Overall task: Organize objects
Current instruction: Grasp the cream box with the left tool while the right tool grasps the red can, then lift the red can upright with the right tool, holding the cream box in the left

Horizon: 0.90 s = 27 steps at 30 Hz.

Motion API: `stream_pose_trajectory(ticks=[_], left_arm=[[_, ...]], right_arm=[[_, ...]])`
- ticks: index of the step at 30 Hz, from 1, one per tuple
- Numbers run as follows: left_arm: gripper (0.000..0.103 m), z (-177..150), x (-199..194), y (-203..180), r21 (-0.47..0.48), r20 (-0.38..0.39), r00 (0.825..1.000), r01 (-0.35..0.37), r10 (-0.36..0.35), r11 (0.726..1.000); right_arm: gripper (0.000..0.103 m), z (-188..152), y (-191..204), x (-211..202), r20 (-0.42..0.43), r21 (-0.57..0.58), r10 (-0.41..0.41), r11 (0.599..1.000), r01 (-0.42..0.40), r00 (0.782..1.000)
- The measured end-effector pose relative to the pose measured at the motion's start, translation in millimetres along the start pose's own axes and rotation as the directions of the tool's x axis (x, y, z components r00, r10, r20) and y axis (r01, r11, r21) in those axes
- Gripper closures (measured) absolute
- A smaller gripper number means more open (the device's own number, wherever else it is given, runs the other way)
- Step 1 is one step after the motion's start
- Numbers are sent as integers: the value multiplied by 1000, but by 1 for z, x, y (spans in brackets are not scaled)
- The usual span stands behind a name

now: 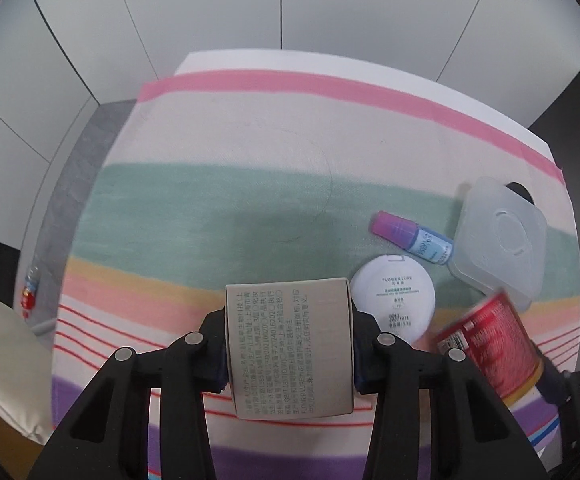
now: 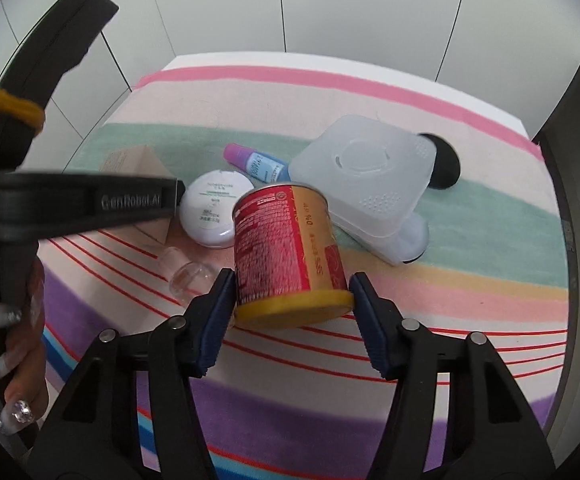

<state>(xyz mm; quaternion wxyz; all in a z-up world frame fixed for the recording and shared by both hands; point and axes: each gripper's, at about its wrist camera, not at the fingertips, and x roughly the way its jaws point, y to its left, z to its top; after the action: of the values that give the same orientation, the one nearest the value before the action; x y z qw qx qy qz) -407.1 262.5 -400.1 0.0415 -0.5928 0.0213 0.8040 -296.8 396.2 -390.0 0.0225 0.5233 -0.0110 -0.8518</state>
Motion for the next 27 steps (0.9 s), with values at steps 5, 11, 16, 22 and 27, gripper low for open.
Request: stream_pose_trajectory(ticks=[5, 11, 16, 22, 27], left_arm=[[59, -7, -20, -5, 34, 31, 999, -15, 13, 999], [59, 2, -42, 6, 58, 62, 998, -26, 22, 998], [59, -8, -52, 8, 70, 69, 997, -35, 30, 997], [58, -23, -38, 6, 72, 26, 999, -42, 40, 997], [58, -25, -19, 9, 72, -1, 999, -50, 51, 996]], right_arm=[[44, 2, 5, -17, 7, 20, 1, 1000, -1, 1000], [44, 6, 2, -37, 14, 42, -11, 999, 10, 1000], [44, 7, 1, -47, 2, 44, -30, 999, 30, 1000], [43, -5, -4, -22, -84, 56, -56, 997, 61, 995], [43, 0, -5, 1, -101, 47, -82, 995, 87, 992]])
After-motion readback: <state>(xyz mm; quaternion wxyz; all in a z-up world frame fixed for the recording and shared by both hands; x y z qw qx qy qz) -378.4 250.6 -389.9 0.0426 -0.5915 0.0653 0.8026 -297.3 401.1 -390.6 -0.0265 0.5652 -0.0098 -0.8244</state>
